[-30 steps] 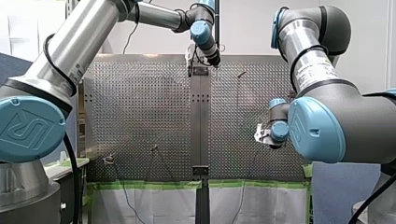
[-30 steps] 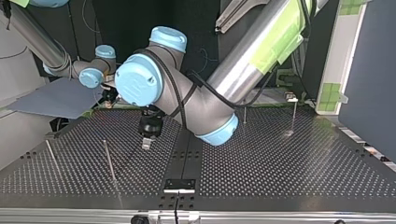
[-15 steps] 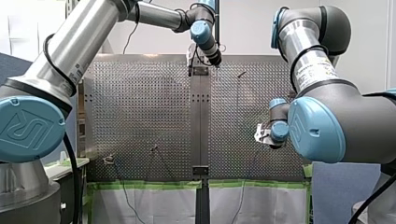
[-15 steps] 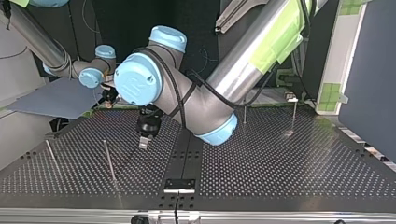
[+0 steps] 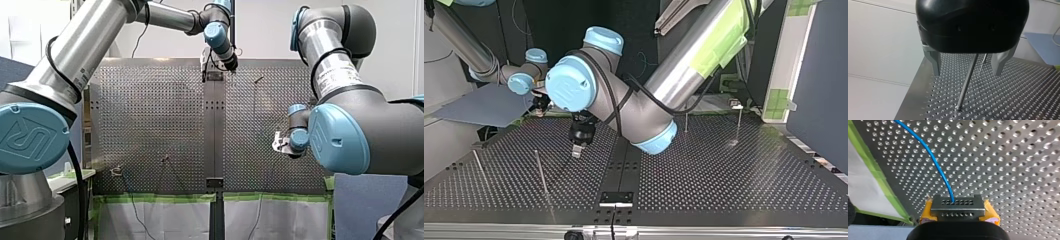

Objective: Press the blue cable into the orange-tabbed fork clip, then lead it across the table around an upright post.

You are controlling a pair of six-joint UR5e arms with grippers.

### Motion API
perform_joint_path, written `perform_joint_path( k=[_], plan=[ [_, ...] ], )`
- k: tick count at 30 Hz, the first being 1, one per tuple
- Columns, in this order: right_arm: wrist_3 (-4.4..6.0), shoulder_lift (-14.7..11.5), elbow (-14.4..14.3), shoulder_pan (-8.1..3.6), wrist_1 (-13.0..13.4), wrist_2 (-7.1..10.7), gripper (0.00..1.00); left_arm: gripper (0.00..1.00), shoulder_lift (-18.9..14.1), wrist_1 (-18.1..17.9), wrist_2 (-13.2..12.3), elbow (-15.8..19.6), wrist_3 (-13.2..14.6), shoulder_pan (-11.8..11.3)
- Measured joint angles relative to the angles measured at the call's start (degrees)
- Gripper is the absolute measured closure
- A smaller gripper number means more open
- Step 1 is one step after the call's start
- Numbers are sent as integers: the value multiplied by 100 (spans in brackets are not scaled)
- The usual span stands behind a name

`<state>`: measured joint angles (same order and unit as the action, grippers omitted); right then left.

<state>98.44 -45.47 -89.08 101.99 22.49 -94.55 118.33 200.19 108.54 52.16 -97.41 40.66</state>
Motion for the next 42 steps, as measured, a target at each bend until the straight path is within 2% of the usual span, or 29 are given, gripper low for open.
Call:
perform_joint_path(
  k=[7,17,28,34,42],
  plan=[
    [51,-314,3,-1,-22,21,100,1,0,-34,10,263,82,14],
    [157,-892,65,-8,-57,86,100,1,0,-404,-9,807,167,60],
    [194,-1445,90,6,-200,129,100,1,0,-473,-13,862,169,185],
    [193,-1707,86,32,-424,142,100,1,0,-508,-11,864,155,220],
    [163,-2012,28,131,-827,159,100,1,0,-515,14,864,152,232]
  ],
)
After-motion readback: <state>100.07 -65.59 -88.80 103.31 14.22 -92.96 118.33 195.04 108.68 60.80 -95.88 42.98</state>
